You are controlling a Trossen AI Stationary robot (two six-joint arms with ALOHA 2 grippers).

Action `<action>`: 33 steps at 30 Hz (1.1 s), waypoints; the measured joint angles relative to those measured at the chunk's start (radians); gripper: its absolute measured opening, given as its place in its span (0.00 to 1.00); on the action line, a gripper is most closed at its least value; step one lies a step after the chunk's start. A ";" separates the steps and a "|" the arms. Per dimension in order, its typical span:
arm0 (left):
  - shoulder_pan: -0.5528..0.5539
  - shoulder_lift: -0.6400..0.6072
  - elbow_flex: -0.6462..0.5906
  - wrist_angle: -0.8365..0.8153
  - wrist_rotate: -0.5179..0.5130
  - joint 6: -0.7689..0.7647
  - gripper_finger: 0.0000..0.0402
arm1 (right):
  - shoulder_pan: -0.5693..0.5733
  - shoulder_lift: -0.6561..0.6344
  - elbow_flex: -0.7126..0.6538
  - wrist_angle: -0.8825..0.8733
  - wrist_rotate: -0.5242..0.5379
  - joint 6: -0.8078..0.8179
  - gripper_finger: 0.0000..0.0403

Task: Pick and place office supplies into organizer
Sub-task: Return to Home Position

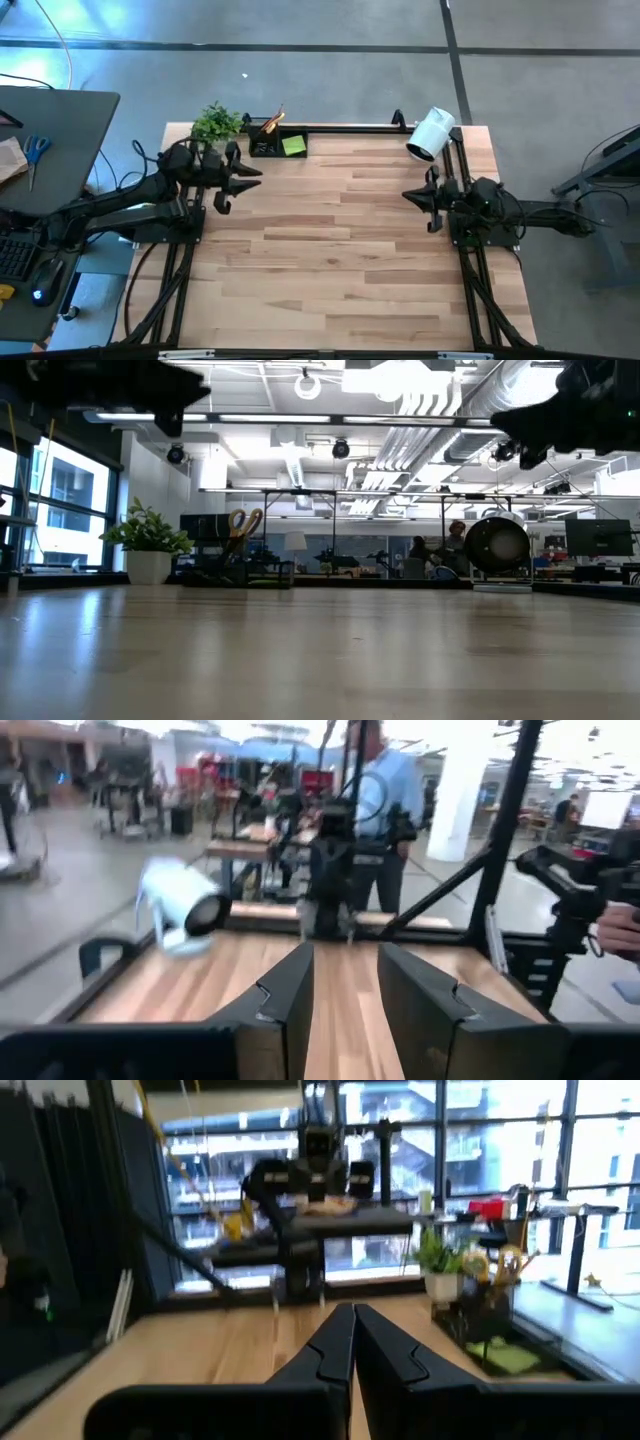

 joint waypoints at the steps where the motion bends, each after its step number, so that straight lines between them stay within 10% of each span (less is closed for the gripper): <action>1: -0.001 0.000 -0.020 0.000 -0.004 -0.007 0.25 | 0.000 -0.005 -0.007 -0.012 0.000 -0.004 0.00; 14: -0.257 -0.113 -0.332 0.141 -0.331 -0.060 0.04 | 0.000 -0.004 -0.045 -0.049 0.155 0.078 0.00; 33: -0.266 -0.190 -0.334 -0.015 -0.403 -0.037 0.00 | 0.000 -0.005 -0.043 -0.058 0.190 -0.067 0.00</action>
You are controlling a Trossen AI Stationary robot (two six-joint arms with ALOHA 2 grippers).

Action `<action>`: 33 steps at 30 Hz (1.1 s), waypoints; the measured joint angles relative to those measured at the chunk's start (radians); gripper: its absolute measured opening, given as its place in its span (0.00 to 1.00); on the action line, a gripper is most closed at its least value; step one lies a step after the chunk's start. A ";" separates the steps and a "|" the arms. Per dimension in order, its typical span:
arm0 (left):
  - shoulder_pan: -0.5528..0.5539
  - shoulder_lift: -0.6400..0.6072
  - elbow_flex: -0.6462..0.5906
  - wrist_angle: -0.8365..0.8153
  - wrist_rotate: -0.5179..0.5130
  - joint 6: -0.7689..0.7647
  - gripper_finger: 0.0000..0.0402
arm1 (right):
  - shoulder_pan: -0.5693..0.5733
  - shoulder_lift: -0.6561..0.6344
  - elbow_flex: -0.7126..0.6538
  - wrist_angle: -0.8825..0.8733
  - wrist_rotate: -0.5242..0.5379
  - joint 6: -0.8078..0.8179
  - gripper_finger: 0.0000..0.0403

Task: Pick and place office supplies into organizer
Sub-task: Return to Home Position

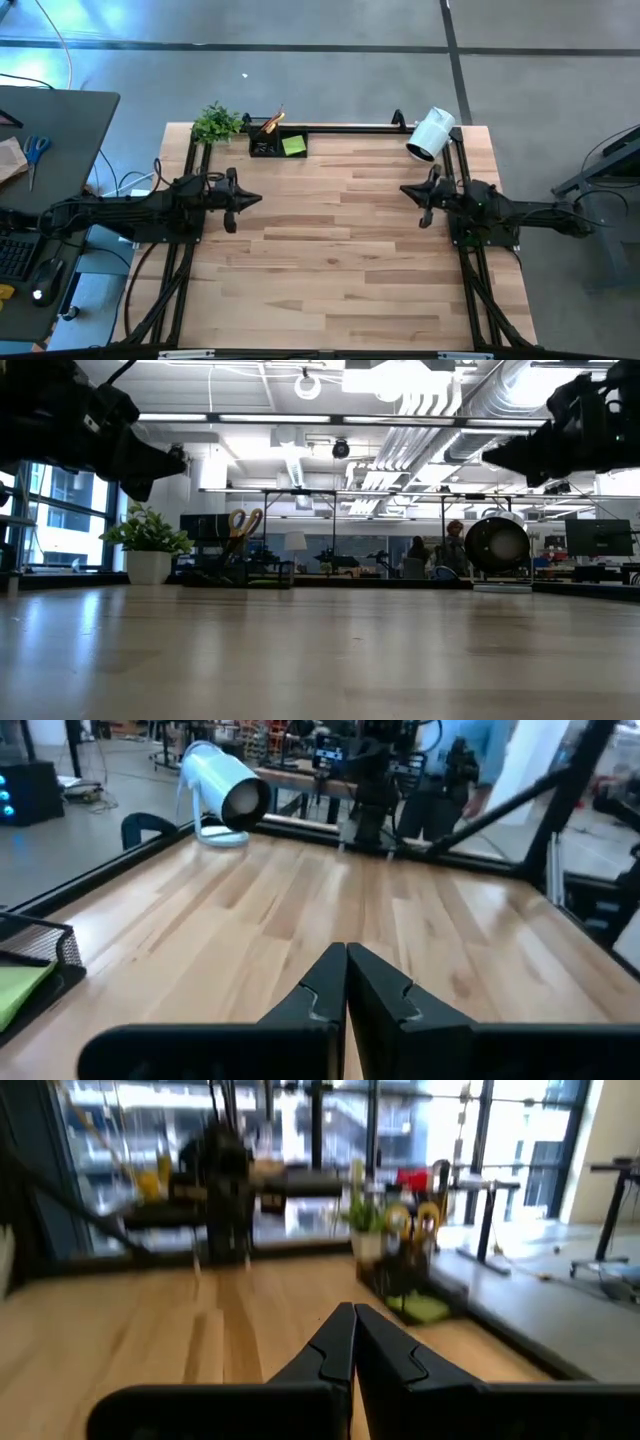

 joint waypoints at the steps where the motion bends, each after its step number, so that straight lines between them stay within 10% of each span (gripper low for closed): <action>1: 0.000 0.000 0.000 -0.001 0.010 0.013 0.00 | 0.000 0.000 0.000 -0.024 0.000 -0.001 0.00; 15: 0.000 -0.372 0.003 -0.256 0.041 0.039 0.00 | 0.000 0.000 0.000 0.018 -0.050 0.018 0.00; 33: 0.001 -0.356 0.010 -0.277 0.085 0.056 0.02 | 0.002 -0.020 0.000 -0.126 -0.032 -0.025 0.00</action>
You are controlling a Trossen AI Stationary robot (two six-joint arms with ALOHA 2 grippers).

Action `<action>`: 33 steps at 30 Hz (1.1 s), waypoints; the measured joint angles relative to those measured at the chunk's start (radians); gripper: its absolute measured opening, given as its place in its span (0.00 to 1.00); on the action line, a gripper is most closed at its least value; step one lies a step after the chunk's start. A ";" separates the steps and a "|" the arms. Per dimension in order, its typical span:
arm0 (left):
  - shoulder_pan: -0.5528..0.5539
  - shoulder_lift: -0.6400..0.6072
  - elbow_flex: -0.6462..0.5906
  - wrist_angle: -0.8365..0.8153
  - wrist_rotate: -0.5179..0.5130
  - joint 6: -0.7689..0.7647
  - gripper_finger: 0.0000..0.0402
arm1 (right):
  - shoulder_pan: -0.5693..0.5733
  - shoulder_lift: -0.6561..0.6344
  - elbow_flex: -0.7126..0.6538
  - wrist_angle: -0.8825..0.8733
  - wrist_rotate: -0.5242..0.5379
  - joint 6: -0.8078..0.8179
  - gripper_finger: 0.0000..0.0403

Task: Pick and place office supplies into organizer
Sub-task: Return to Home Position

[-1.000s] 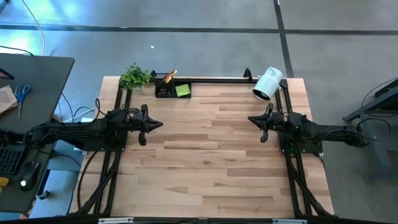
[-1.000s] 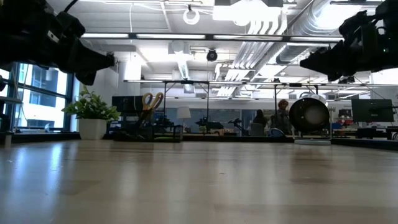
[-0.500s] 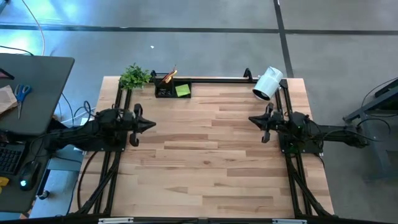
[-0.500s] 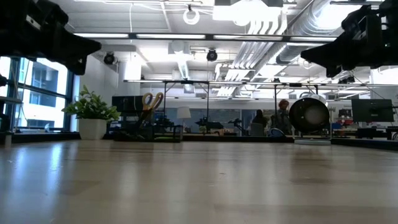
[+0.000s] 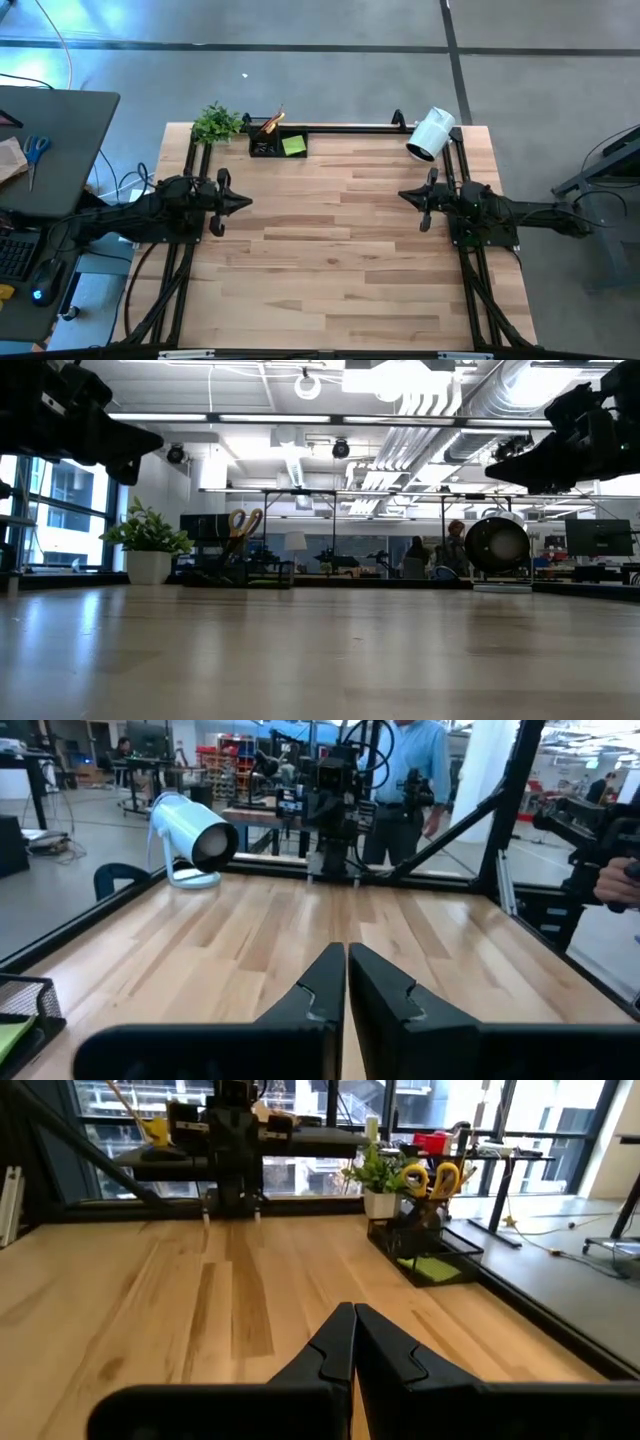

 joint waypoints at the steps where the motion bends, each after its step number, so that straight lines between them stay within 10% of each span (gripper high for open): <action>1: 0.000 0.000 0.000 0.001 0.001 -0.003 0.02 | 0.000 0.000 0.000 0.003 -0.002 -0.001 0.00; 17: 0.000 -0.001 0.000 0.001 -0.003 -0.052 0.05 | 0.005 -0.045 0.055 0.000 -0.083 0.023 0.00; 33: 0.000 -0.001 0.026 -0.089 0.001 -0.068 0.05 | 0.158 -0.132 0.007 -0.047 0.096 0.034 0.00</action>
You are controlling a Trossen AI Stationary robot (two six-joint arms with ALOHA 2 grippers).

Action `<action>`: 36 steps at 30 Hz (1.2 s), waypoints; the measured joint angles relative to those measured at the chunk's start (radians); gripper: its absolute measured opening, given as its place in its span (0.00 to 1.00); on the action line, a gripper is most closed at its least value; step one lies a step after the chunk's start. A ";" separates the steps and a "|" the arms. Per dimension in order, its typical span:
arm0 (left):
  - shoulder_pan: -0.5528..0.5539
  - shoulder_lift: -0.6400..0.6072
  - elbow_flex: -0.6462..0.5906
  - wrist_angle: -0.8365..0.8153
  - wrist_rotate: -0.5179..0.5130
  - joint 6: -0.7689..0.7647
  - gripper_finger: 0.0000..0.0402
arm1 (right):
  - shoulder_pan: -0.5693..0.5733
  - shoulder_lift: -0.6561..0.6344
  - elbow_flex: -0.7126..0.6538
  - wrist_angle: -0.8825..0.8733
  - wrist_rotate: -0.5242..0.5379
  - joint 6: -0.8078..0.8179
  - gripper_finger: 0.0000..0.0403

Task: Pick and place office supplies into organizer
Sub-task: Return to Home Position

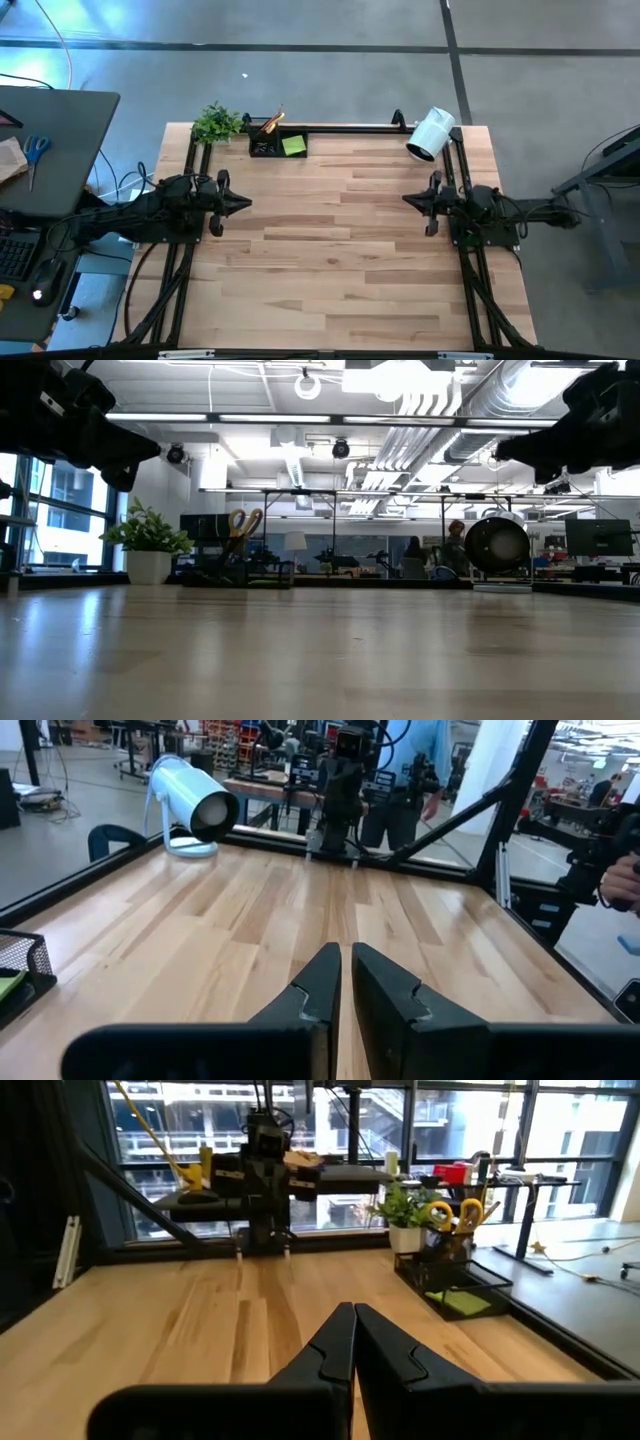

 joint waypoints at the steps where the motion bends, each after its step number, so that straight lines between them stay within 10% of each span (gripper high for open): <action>1: 0.000 0.000 0.000 0.000 0.000 0.000 0.05 | 0.013 0.000 0.000 0.002 0.018 -0.011 0.00; 36: 0.000 0.000 0.001 0.030 0.018 0.113 0.05 | 0.047 0.004 -0.001 0.004 0.036 0.064 0.00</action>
